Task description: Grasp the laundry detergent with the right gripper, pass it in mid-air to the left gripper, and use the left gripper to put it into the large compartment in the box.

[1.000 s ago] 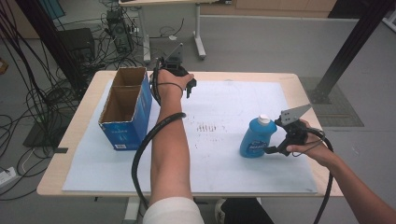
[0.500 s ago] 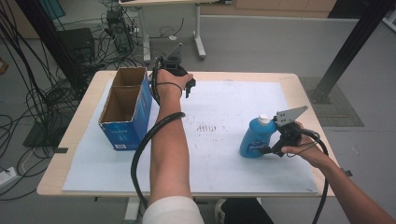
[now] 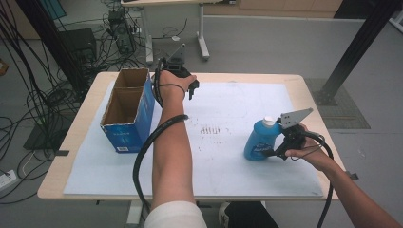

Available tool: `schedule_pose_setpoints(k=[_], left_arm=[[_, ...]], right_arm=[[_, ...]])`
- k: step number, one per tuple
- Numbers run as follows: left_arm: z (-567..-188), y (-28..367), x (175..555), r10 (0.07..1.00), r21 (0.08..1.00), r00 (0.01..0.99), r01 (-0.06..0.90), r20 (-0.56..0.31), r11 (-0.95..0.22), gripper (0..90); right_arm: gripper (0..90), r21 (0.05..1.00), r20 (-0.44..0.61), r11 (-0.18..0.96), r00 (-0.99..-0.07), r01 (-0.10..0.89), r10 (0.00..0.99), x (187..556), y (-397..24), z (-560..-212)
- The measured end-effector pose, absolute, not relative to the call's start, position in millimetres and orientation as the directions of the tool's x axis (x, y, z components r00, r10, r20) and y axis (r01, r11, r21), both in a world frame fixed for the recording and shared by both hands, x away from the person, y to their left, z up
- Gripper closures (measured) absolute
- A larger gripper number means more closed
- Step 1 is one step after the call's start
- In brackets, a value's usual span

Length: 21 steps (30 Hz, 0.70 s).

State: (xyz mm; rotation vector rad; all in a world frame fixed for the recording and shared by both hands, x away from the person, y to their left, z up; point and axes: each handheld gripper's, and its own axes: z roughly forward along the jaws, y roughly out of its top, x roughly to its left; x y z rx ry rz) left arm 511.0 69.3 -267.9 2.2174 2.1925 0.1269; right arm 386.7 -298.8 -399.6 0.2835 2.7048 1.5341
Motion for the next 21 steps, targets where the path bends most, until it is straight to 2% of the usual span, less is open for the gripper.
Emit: schedule_pose_setpoints(k=[21], left_arm=[[-266.4,69.1,510.7,0.999,0.076,0.009,0.997,0.042,-0.012,6.4]], right_arm=[[1.6,0.855,0.071,0.497,-0.983,0.146,0.167,385.7,-298.7,-398.5]])
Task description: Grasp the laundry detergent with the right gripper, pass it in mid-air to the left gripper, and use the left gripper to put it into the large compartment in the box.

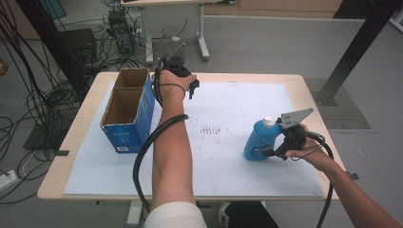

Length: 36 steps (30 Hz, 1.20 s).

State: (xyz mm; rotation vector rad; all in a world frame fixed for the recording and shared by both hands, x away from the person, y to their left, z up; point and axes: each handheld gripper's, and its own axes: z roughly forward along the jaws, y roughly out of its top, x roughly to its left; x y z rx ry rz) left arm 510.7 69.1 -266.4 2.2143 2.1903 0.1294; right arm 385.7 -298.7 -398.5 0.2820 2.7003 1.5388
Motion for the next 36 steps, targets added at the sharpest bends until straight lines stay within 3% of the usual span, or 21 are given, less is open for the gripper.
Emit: schedule_pose_setpoints(k=[36], left_arm=[[-264.4,68.9,512.1,0.999,0.078,0.011,0.997,0.041,-0.015,6.4]], right_arm=[[1.7,0.858,0.064,0.493,-0.982,0.144,0.176,385.4,-299.2,-396.8]])
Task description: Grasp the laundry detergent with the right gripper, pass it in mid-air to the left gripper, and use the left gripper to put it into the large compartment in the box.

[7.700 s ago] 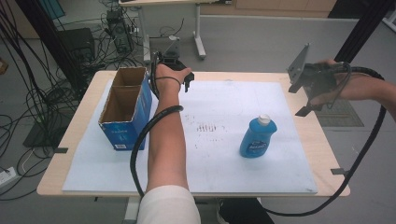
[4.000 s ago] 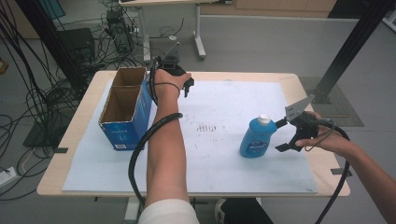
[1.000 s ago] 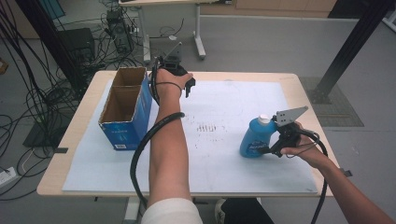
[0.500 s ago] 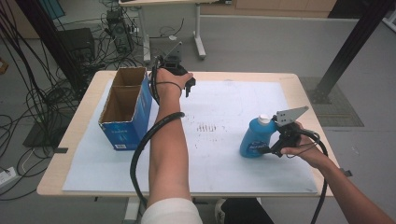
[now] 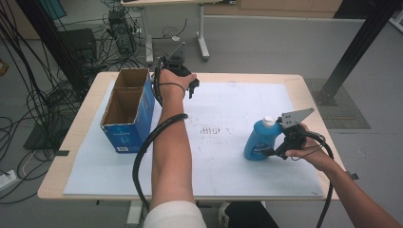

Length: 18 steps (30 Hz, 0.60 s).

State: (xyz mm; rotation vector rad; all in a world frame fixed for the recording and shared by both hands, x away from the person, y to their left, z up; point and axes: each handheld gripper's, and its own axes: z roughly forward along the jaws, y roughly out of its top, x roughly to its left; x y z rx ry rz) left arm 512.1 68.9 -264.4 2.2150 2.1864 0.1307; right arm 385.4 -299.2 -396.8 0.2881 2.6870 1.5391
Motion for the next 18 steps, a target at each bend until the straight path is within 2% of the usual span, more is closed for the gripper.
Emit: schedule_pose_setpoints(k=[18], left_arm=[[-264.4,68.8,511.6,0.999,0.082,0.009,0.997,0.039,-0.012,6.3]], right_arm=[[1.8,0.857,0.059,0.495,-0.982,0.141,0.178,385.5,-298.0,-397.0]])
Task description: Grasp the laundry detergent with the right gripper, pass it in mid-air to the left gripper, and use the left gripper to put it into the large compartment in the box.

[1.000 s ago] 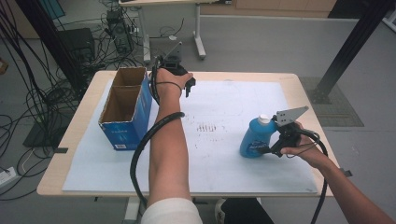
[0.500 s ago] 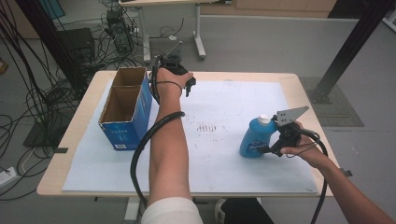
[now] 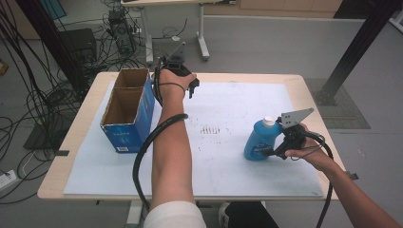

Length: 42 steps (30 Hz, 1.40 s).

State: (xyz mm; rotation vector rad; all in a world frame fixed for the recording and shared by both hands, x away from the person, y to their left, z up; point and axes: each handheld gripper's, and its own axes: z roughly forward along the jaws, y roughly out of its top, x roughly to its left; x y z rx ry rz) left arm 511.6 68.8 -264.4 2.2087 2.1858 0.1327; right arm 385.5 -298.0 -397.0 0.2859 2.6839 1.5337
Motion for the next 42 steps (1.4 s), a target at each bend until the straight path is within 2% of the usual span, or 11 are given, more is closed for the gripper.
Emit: schedule_pose_setpoints(k=[42], left_arm=[[-264.9,71.2,512.5,0.999,0.08,0.004,0.997,0.044,-0.007,6.3]], right_arm=[[3.5,0.857,0.049,0.498,-0.983,0.133,0.178,387.9,-296.0,-397.9]])
